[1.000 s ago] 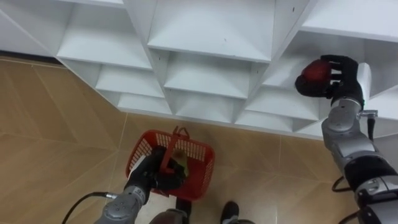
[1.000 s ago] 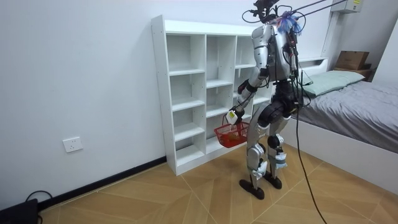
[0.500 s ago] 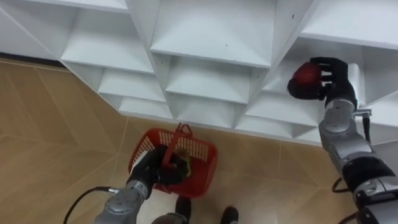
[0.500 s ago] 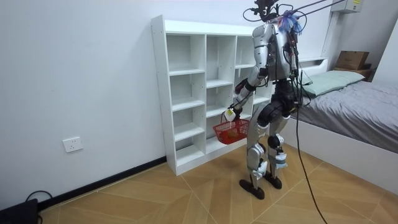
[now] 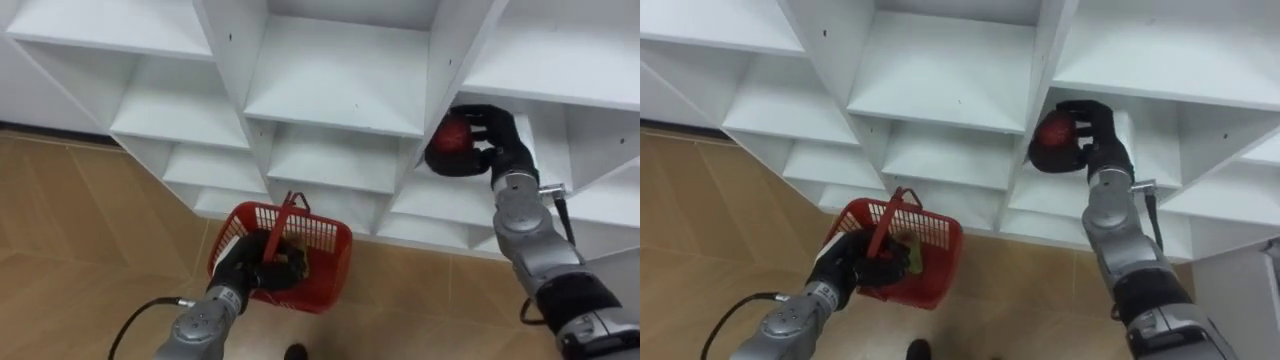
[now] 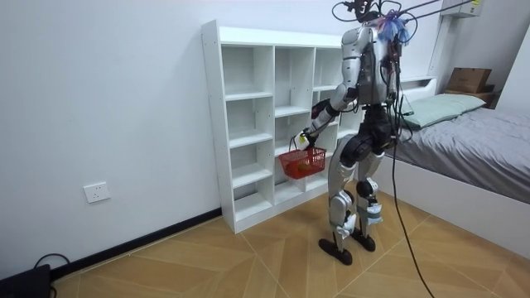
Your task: Collect fruits from the closet
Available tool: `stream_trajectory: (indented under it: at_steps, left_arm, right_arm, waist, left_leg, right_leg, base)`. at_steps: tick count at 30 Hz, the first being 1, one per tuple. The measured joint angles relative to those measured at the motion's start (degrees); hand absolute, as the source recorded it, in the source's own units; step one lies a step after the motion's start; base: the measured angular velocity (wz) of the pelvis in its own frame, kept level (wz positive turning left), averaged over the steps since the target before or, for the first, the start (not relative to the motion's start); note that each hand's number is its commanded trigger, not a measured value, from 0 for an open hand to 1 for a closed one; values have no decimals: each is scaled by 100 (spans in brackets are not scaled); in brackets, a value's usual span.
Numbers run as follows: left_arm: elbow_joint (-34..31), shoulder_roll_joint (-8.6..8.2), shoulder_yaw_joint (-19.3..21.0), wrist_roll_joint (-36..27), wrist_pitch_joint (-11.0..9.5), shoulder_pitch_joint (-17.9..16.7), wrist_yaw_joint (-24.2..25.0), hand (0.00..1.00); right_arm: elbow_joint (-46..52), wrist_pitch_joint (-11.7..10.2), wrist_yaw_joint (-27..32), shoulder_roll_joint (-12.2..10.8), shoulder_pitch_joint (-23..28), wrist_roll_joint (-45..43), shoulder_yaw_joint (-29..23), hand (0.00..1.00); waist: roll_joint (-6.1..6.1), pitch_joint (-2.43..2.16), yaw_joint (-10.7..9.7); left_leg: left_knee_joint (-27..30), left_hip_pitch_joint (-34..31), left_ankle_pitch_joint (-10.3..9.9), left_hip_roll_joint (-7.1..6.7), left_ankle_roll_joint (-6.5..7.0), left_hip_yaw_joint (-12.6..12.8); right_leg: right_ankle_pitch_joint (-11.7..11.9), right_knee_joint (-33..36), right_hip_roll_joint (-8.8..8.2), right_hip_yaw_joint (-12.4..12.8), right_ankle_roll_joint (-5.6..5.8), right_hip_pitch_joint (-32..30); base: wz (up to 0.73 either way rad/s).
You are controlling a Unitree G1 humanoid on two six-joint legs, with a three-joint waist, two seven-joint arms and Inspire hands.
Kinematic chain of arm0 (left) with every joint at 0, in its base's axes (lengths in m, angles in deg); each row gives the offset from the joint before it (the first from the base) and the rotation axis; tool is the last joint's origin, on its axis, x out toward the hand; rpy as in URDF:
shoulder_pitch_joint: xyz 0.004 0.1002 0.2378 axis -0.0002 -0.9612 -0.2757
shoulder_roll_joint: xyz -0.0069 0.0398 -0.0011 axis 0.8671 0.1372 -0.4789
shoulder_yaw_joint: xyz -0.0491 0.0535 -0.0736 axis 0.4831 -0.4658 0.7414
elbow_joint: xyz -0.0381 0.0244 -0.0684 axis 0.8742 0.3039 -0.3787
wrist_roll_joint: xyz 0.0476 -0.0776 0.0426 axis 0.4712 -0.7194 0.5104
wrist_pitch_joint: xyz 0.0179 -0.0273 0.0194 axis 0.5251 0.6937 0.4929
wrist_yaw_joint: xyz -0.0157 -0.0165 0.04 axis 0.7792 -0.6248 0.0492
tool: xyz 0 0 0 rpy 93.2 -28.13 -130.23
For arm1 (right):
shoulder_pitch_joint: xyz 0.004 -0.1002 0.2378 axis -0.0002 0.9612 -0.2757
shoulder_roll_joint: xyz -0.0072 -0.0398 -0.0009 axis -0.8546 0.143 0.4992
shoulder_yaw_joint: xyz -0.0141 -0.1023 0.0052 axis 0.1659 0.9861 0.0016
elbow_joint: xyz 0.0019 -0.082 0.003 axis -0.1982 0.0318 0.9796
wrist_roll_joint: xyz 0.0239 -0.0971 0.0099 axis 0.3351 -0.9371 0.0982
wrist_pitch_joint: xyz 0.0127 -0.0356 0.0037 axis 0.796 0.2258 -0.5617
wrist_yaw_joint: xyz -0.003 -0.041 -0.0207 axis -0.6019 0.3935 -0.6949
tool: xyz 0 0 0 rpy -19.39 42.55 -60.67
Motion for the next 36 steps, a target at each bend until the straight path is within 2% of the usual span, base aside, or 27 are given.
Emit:
stream_trajectory:
  at_steps: [2, 3, 4, 7, 15, 22, 26, 32, 34, 36]
  left_arm:
    - [-156, 4, 9, 17, -9, -49, -7, 100]
    - [-256, 8, 20, 16, -9, -134, -6, 100]
    - [-401, 40, 22, 14, -9, -224, -18, 100]
    - [-575, 90, 46, 46, -60, -296, -45, 100]
    - [-596, 83, 36, 21, -162, -339, 106, 100]
    - [-1206, 142, 25, 33, -194, -631, 246, 100]
    - [-1279, 116, -14, 82, -255, -669, 349, 100]
    - [-1288, 109, -24, 92, -443, -669, 360, 100]
    - [-1288, 122, -29, 112, -454, -671, 363, 100]
    - [-1288, 130, -27, 155, -454, -671, 381, 100]
  right_arm:
    - [259, 0, -15, 4, 121, -102, -8, 100]
    - [461, -11, -37, 1, 312, -180, -14, 100]
    - [654, -18, -70, 3, 515, -201, -15, 100]
    - [1024, -46, -202, 12, 952, -203, -17, 100]
    - [1529, -58, -713, 3, 1425, -204, 107, 100]
    - [2142, -73, -1108, -29, 1979, -586, 200, 100]
    - [2149, -118, -1396, -76, 2178, -807, 298, 100]
    - [2400, -150, -1730, -163, 2308, -866, 409, 100]
    - [2498, -185, -1883, -273, 2359, -865, 416, 100]
    - [2601, -185, -2022, -282, 2363, -867, 471, 100]
  waist:
    - [-1, -21, -19]
    - [12, -109, -34]
    - [10, -141, -56]
    - [11, -176, -72]
    - [8, -188, -226]
    - [-1, -188, -341]
    - [-13, -185, -346]
    - [-82, -188, -368]
    - [-130, -193, -365]
    - [-151, -194, -360]
  left_leg:
    - [-4, 52, 0, 5, 1, 24]
    - [-22, 95, 0, 20, 1, 25]
    - [-57, 216, 0, 28, 1, 28]
    - [-249, 587, 0, 15, 0, 75]
    - [-459, 1073, -1, -2, -1, 131]
    - [-582, 1289, -7, -6, -10, 130]
    - [-621, 1391, -8, -10, -11, 133]
    - [-625, 1396, -8, -11, -12, 136]
    - [-666, 1462, -13, -11, -19, 137]
    - [-669, 1469, -16, -11, -23, 145]
  right_leg:
    - [18, -43, 8, 29, 8, 38]
    - [68, -143, 36, 19, 18, 129]
    - [102, -262, 55, 6, 22, 287]
    - [124, -431, 69, 18, 44, 643]
    - [145, -627, 98, 108, 78, 1091]
    - [143, -715, 116, 147, 91, 1281]
    - [137, -746, 120, 169, 98, 1368]
    - [137, -766, 127, 174, 98, 1387]
    - [138, -803, 133, 172, 98, 1449]
    - [138, -805, 134, 177, 99, 1451]
  base:
    - [-6]
    - [-6]
    - [0]
    - [-2]
    - [-5]
    - [-1]
    - [0]
    - [0]
    - [0]
    - [0]
